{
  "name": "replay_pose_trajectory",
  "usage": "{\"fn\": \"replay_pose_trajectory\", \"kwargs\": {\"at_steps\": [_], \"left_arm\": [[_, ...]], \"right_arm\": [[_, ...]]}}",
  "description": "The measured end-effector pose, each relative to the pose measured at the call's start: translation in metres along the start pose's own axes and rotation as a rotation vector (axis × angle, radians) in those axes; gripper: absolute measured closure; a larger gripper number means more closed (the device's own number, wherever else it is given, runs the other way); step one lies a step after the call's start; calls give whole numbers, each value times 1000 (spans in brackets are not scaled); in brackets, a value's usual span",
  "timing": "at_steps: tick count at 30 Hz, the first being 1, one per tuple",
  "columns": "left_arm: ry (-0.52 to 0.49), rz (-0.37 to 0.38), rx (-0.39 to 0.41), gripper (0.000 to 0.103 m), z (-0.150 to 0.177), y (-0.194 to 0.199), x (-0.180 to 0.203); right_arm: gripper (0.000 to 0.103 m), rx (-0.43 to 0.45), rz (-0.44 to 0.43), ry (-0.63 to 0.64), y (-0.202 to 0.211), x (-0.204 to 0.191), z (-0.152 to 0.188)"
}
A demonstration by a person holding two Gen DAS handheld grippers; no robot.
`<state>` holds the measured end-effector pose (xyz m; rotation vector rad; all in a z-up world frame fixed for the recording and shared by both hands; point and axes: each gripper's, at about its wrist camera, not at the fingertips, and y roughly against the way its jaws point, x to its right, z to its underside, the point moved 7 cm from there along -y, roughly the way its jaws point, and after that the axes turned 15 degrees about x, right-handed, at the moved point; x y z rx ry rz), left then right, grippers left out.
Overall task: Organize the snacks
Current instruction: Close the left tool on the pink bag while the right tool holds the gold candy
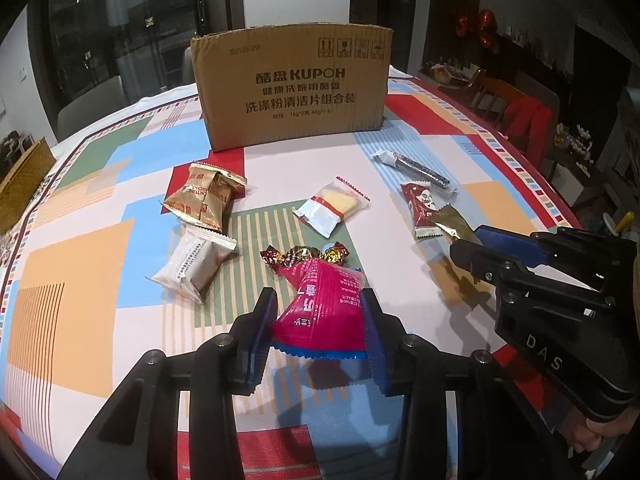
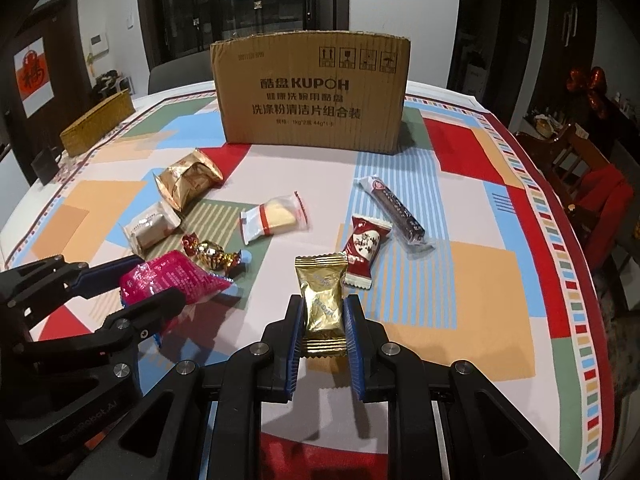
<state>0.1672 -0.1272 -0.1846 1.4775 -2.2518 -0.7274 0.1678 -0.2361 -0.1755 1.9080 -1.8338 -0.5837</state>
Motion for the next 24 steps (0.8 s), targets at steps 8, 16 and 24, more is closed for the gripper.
{"fn": "replay_pose_trajectory", "kwargs": {"at_steps": [8,16,24], "left_arm": [[12,-9,25,63,-9,7,-5],[21,-16,39,63,-21,12,-12],[21,-29,74,63,-44,19,-18]], "right_arm": [[81,26,-4,5,4,-3,-12],[81,52,-3,6,8,-3,-25],[81,84,1,6,12,-2,-44]]}}
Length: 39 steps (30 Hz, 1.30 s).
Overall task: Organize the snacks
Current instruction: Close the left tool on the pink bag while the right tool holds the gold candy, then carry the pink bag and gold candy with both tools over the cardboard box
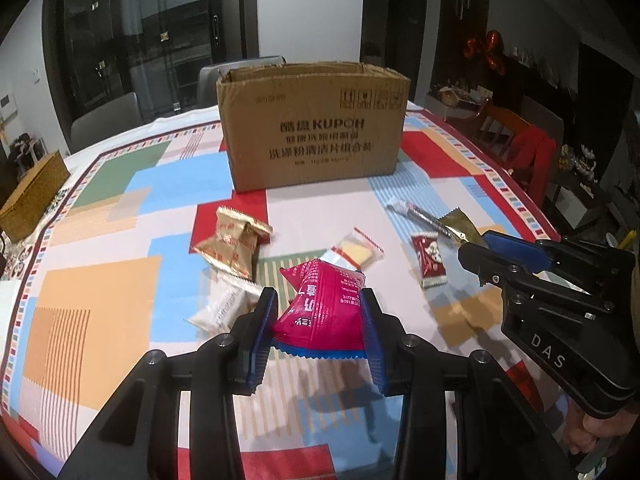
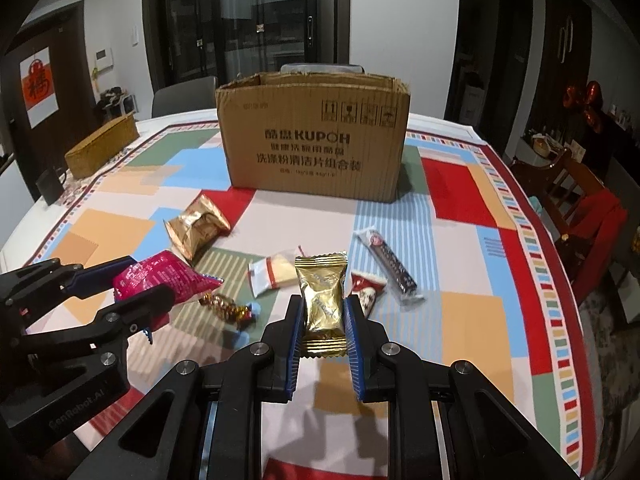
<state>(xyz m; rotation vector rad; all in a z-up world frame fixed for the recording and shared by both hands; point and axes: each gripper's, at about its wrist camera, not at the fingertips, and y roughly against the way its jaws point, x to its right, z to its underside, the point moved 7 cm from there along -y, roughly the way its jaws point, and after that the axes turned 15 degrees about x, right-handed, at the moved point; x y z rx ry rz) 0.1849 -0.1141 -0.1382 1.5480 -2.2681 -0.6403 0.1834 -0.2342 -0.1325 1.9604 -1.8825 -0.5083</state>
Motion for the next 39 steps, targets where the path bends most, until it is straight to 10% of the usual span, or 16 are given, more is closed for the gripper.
{"fn": "replay_pose_trajectory", "kwargs": {"at_steps": [39], "left_arm": [[-6,-29,109,63,-106,-6,-22]], "right_arm": [[81,124,15,-17,-11,14,-104]]}}
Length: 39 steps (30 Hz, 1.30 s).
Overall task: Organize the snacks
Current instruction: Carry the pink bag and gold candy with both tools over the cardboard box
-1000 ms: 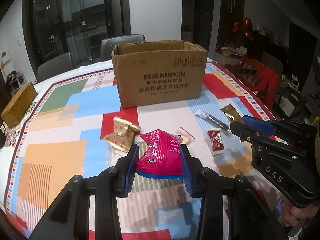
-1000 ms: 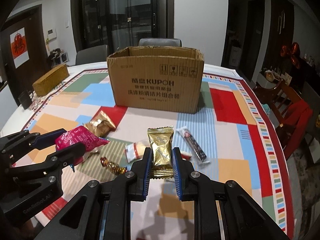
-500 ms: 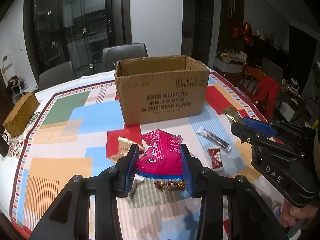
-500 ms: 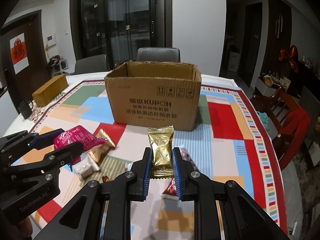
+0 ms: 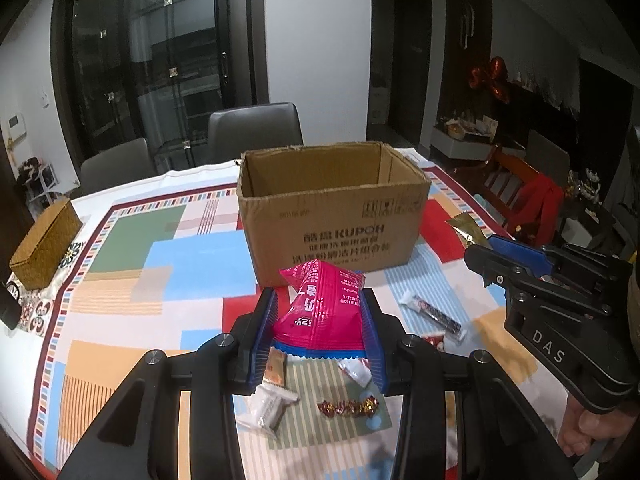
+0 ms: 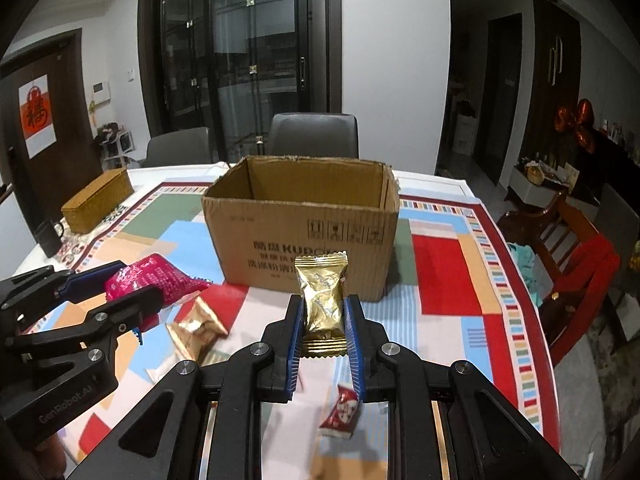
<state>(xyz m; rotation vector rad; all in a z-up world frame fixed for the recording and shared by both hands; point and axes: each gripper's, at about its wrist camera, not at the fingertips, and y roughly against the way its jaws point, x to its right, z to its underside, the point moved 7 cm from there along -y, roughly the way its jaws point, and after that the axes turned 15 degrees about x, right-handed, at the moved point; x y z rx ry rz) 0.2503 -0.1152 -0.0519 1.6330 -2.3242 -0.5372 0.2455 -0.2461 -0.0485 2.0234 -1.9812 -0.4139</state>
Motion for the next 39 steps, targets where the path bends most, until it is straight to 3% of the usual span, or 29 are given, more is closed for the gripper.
{"fn": "replay_pose_trajectory", "kwargs": {"at_steps": [39], "left_arm": [[23,-47,124,63,-87,-74,-32]], "right_arm": [[81,123,39,-19,-66,16,-85]]}}
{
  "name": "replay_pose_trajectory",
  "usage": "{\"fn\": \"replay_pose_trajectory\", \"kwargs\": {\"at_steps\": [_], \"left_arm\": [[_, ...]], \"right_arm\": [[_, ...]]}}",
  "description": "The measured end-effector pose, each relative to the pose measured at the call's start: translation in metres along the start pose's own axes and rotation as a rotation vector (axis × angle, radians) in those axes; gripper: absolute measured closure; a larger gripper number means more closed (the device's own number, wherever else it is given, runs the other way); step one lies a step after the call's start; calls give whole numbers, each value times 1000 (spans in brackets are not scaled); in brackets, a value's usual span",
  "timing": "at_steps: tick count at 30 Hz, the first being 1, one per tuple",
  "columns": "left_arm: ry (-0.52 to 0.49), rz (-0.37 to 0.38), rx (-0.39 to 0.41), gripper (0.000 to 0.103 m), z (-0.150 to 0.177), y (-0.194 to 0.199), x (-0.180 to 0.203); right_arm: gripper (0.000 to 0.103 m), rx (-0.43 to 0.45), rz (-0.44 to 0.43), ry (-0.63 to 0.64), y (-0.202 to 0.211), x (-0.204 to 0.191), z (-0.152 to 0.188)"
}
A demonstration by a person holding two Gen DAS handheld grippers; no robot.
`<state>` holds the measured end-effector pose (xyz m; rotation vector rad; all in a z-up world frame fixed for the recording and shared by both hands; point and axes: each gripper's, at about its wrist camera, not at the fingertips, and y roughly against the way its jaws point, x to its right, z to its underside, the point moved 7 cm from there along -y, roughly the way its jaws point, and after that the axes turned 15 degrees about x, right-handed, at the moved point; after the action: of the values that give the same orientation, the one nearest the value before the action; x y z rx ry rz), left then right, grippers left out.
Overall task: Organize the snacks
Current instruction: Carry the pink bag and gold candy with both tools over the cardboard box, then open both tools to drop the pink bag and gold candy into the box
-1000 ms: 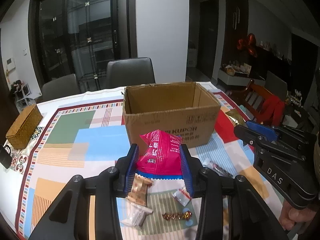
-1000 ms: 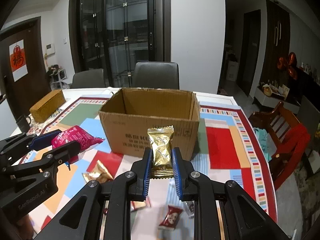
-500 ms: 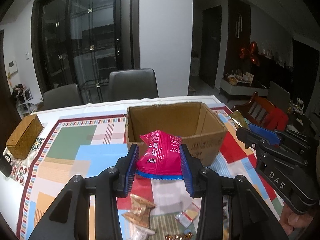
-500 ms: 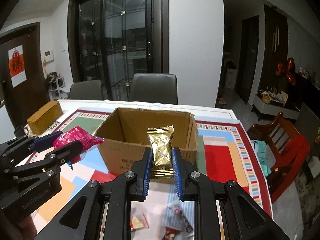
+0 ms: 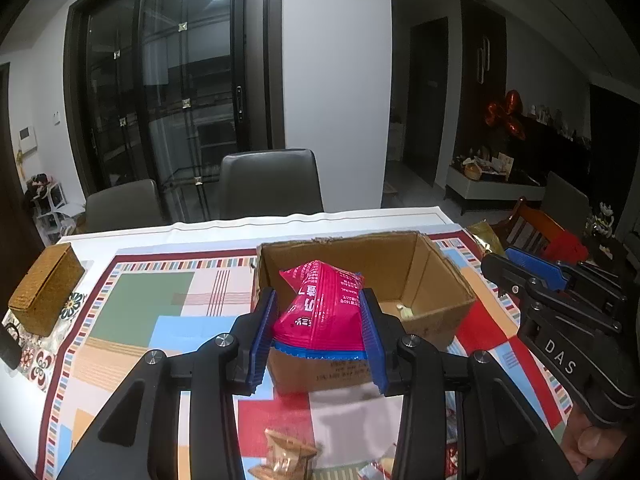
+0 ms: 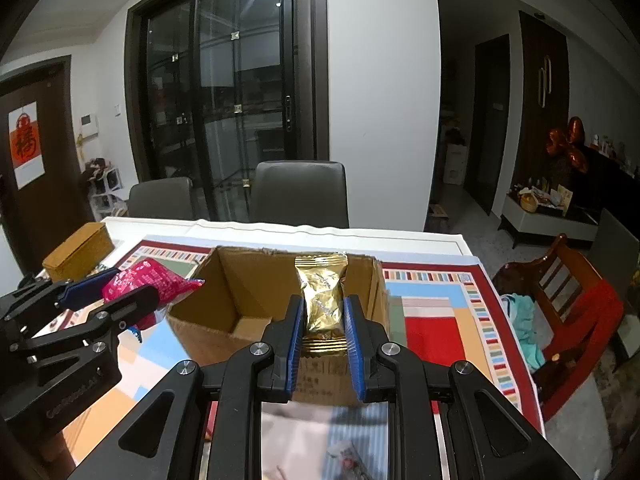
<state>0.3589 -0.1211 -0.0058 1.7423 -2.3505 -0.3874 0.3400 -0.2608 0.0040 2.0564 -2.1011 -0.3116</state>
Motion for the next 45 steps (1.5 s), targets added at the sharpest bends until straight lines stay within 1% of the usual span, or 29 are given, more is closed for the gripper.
{"fn": "replay_pose_trajectory", "kwargs": {"at_steps": [11,21,27,29,30,31,33,34,35,37,40,45], "left_arm": [[4,-13,25,63,-10,-41,-3],[9,-13,-3,62,-1,-74,-4],[14,13,-14,61,5,-83,-1],[12,13,-22,52,6,-85,-1],[13,7,-27,51,7,-85,-2],[15,2,-30,50,8,-86,-4],[18,-7,-35,45,7,-86,-7],[18,-16,-35,39,7,-85,-9],[21,-26,-31,36,7,-84,-11],[26,-37,-27,34,6,-82,-14],[27,-63,-22,25,4,-78,-19],[27,-89,-17,24,5,-67,-25]], "right_arm": [[81,-14,-5,-11,-37,4,-3],[81,-51,-9,-14,-66,8,8],[80,-74,-14,-13,-81,7,13],[69,-80,-22,-11,-84,6,13],[56,-77,-17,-8,-84,6,13],[49,-72,-10,-5,-83,6,13],[49,-63,0,7,-82,6,11],[49,-61,3,11,-81,6,11],[48,-60,8,13,-80,6,11],[44,-60,13,11,-78,6,10],[42,-52,21,10,-74,5,8],[41,-40,40,0,-64,6,5]]}}
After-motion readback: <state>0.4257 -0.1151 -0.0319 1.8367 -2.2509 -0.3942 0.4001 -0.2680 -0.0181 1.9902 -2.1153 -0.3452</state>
